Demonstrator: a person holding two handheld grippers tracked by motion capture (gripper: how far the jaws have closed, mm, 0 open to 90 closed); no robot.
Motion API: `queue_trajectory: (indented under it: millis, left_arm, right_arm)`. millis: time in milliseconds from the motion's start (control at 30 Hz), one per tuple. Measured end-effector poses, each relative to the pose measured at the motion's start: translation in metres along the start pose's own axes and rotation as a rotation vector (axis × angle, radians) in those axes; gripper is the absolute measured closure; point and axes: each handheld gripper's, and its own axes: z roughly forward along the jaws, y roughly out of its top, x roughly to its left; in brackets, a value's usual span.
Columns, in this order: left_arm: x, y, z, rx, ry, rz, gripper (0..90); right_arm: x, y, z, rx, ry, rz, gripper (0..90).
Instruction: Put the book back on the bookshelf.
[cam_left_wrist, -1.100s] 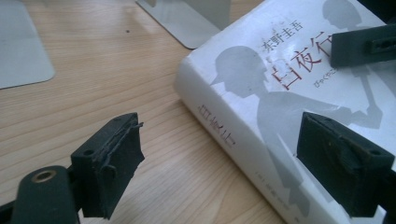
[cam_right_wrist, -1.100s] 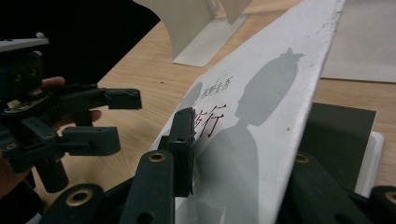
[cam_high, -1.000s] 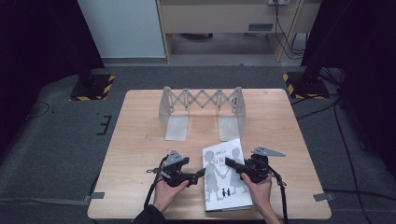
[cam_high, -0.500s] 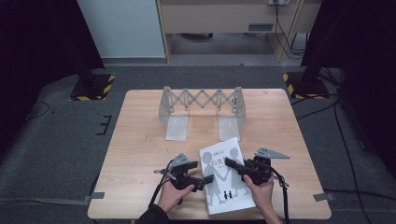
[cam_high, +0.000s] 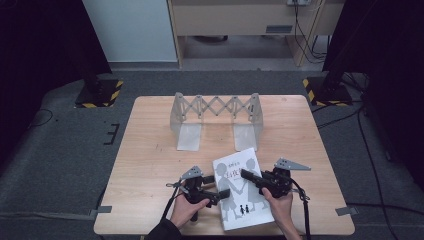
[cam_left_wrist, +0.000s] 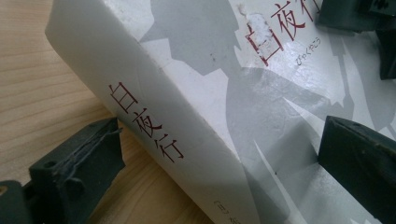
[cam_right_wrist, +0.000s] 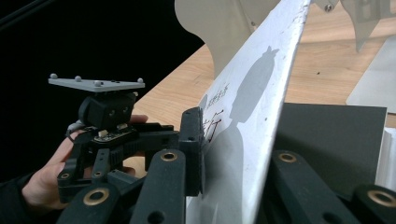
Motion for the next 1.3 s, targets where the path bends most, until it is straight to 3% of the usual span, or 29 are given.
queue_trajectory:
  millis: [167, 400, 533, 600, 633, 667, 700, 833, 867, 967, 1067, 1133, 1200, 1300]
  left_arm:
    - [0.004, -0.005, 0.006, 0.01, -0.04, -0.052, 0.0]
    - [0.006, -0.005, 0.009, 0.054, -0.016, -0.099, 0.0]
    - [0.004, -0.005, 0.01, 0.055, -0.001, -0.097, 0.2]
    - [0.003, -0.005, 0.01, 0.05, 0.016, -0.099, 0.5]
    - [0.002, -0.005, 0.011, 0.049, 0.024, -0.097, 0.6]
    - [0.002, -0.005, 0.011, 0.049, 0.024, -0.097, 0.7]
    - [0.002, -0.005, 0.011, 0.049, 0.024, -0.096, 0.7]
    - [0.001, -0.006, 0.011, 0.052, 0.032, -0.093, 3.1]
    - [0.001, -0.006, 0.011, 0.054, 0.039, -0.091, 3.1]
    - [0.0, -0.006, 0.01, 0.055, 0.058, -0.087, 6.6]
    - [-0.002, -0.005, 0.011, 0.063, 0.079, -0.074, 7.7]
    - [-0.002, -0.005, 0.011, 0.062, 0.081, -0.075, 7.6]
    - [-0.002, -0.005, 0.011, 0.063, 0.081, -0.075, 7.6]
    - [-0.002, -0.005, 0.011, 0.062, 0.082, -0.076, 7.6]
  right_arm:
    - [-0.006, -0.001, 0.003, 0.026, -0.003, 0.018, 73.8]
    - [-0.013, -0.004, 0.008, 0.077, -0.035, 0.038, 68.9]
    - [-0.015, -0.006, 0.009, 0.104, -0.067, 0.023, 63.6]
    - [-0.014, -0.007, 0.01, 0.117, -0.094, 0.001, 59.2]
    - [-0.012, -0.007, 0.012, 0.123, -0.149, -0.042, 49.0]
    - [-0.012, -0.007, 0.012, 0.123, -0.149, -0.042, 49.0]
    - [-0.011, -0.008, 0.012, 0.123, -0.172, -0.082, 46.6]
    - [-0.014, -0.008, 0.012, 0.172, -0.215, -0.092, 32.6]
    - [-0.014, -0.008, 0.012, 0.172, -0.215, -0.092, 32.6]
    - [-0.019, -0.012, 0.008, 0.213, -0.276, -0.119, 26.6]
    - [-0.022, -0.015, 0.008, 0.252, -0.292, -0.105, 23.8]
    - [-0.025, -0.018, 0.008, 0.245, -0.291, -0.076, 19.0]
    - [-0.026, -0.018, 0.008, 0.25, -0.285, -0.075, 16.6]
    - [-0.03, -0.022, 0.009, 0.252, -0.251, -0.029, 14.4]
